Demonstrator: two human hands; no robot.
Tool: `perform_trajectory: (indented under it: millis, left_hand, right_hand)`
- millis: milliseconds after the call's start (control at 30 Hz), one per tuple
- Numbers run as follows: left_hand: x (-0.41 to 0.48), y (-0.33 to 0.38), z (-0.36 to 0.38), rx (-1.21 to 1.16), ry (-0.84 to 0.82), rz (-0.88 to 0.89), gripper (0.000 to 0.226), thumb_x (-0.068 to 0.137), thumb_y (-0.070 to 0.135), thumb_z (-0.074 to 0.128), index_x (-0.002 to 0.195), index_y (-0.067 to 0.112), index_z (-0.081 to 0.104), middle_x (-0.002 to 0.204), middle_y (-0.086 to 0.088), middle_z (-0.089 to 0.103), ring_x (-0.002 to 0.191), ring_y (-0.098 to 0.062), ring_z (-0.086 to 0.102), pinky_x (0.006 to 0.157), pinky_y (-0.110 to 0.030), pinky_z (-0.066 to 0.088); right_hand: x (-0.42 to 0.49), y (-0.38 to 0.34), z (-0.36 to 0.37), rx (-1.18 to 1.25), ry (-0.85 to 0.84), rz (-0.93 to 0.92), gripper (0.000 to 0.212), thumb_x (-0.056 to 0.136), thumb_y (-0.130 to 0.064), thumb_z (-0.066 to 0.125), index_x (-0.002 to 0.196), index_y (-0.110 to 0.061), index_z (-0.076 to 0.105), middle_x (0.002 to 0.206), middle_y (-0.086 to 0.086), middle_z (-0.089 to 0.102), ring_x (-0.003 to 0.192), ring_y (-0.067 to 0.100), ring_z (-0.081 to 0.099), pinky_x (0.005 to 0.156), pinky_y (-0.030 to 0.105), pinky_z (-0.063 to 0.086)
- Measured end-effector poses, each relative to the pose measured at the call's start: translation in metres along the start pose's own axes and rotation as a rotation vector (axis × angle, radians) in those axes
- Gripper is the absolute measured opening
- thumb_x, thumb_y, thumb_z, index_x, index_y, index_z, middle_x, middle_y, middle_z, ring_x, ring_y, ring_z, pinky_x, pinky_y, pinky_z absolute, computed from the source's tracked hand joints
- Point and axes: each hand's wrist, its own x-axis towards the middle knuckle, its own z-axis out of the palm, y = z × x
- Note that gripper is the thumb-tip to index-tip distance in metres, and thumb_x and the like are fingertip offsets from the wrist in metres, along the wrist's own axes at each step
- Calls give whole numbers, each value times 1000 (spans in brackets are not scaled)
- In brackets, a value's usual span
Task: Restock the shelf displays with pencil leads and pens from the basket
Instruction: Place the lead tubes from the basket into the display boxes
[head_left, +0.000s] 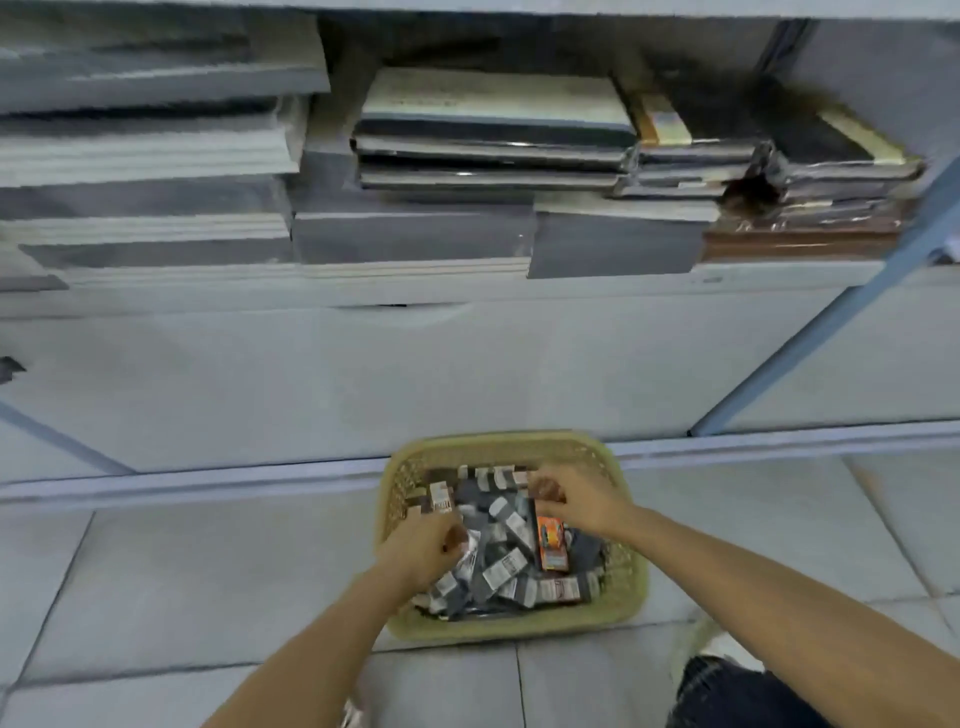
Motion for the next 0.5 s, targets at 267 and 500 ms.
perform_trajectory:
  millis: [267,500]
  left_hand:
    - [54,9,51,-56,112,-122,55,97,44,50,145,21,37,138,-6,42,119,-23,51,82,-32,45]
    - [78,19,63,-78,175,-209,51,95,48,52,138,23,46,130,-5,46,106,-20,55,67,-27,46]
  right_hand:
    - [14,43,56,28,-8,305,73,81,-41,75,135,-7,39,132,14,46,119,27,49,96,33,44]
    - [24,51,71,196,72,365,62,64,-32,88,113,-12,55,110,3,60,99,22,61,84,36,51]
